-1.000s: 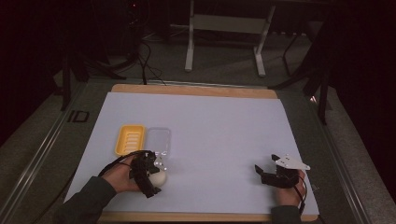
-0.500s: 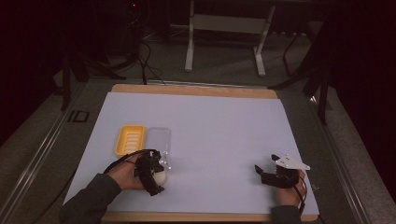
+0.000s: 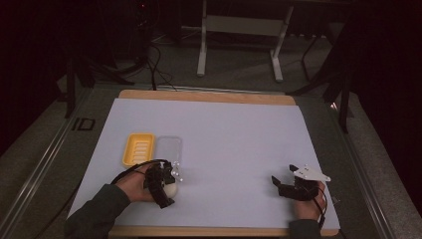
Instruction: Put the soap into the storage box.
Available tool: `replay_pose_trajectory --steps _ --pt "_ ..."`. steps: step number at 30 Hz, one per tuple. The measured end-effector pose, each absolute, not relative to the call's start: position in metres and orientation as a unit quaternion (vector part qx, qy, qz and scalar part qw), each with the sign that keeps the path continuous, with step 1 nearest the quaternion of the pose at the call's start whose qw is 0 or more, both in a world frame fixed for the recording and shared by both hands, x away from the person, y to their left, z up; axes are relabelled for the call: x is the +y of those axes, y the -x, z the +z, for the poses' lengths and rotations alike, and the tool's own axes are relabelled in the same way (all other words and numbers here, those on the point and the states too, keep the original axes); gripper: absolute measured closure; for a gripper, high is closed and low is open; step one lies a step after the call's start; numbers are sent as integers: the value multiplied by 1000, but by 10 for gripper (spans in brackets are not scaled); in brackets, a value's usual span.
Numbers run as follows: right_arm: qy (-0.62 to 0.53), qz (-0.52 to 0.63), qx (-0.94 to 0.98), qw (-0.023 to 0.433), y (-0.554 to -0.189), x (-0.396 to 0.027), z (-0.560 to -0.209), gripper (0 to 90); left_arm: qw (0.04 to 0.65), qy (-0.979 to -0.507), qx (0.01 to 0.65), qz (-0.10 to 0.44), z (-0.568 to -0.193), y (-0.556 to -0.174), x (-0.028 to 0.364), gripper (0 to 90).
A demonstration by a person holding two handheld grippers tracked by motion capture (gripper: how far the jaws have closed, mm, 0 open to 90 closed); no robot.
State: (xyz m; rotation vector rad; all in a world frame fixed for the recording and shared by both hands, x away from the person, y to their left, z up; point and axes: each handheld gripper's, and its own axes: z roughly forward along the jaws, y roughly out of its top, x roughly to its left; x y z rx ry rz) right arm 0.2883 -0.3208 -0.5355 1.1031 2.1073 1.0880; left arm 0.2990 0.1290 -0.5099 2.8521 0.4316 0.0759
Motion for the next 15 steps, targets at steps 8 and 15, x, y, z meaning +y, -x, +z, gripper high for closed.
replay_pose_trajectory --steps 8,15 --pt "-407 402 778 260 -288 -321 -535 172 125 -981 149 19 -509 -303 131 207" --pt "-407 402 778 260 -288 -321 -535 172 106 -984 145 16 -507 -304 127 221"
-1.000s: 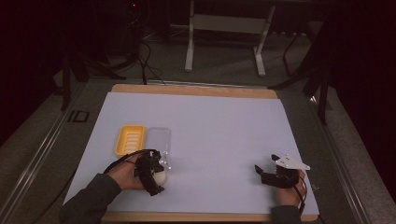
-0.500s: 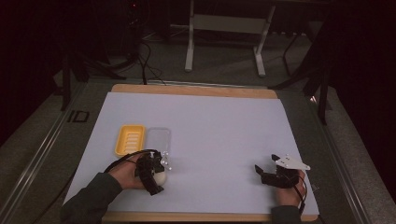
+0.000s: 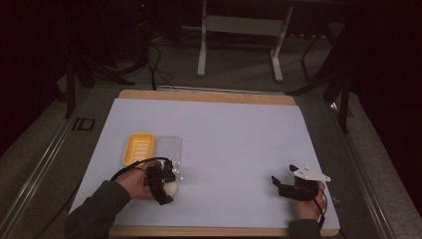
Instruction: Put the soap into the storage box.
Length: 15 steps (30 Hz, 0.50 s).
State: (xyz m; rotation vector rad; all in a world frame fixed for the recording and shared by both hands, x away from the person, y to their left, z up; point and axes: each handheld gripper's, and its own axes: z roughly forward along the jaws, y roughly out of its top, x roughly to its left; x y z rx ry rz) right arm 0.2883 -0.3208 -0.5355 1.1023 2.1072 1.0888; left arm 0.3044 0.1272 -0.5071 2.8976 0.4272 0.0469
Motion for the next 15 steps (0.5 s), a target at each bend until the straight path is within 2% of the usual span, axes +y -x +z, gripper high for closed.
replay_pose_trajectory --steps 15 --pt "-407 404 777 260 -288 -321 -535 172 89 -986 137 12 -506 -307 124 237"
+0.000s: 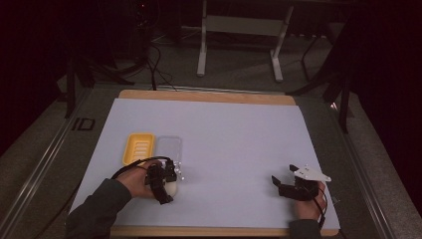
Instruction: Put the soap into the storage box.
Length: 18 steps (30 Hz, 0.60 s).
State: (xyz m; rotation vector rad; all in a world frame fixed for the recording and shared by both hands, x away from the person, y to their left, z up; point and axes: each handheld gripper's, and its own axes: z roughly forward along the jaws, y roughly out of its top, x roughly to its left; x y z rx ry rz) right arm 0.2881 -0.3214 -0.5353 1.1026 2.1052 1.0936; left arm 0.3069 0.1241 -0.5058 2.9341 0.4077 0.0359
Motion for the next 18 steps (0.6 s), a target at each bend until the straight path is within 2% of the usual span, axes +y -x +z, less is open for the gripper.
replay_pose_trajectory --steps 18 --pt "-407 405 776 261 -288 -322 -535 172 74 -988 137 14 -504 -310 121 239"
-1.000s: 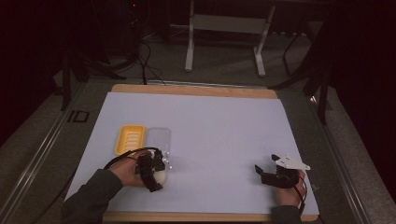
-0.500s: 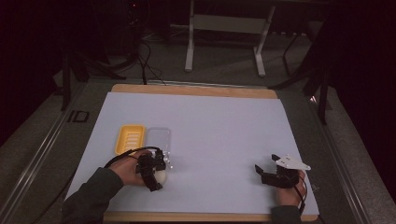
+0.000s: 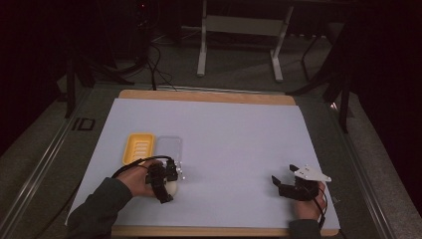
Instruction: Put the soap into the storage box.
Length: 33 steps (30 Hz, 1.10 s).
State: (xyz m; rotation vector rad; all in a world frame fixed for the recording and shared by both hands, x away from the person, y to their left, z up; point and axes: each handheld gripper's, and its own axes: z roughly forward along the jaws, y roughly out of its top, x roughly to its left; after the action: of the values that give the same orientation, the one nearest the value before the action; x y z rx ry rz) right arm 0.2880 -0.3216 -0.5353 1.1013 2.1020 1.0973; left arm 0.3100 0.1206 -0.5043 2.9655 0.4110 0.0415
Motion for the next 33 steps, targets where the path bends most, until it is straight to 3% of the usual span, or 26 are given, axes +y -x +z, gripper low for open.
replay_pose_trajectory --steps 33 --pt "-407 406 775 261 -288 -321 -535 172 65 -986 151 20 -489 -318 130 239"
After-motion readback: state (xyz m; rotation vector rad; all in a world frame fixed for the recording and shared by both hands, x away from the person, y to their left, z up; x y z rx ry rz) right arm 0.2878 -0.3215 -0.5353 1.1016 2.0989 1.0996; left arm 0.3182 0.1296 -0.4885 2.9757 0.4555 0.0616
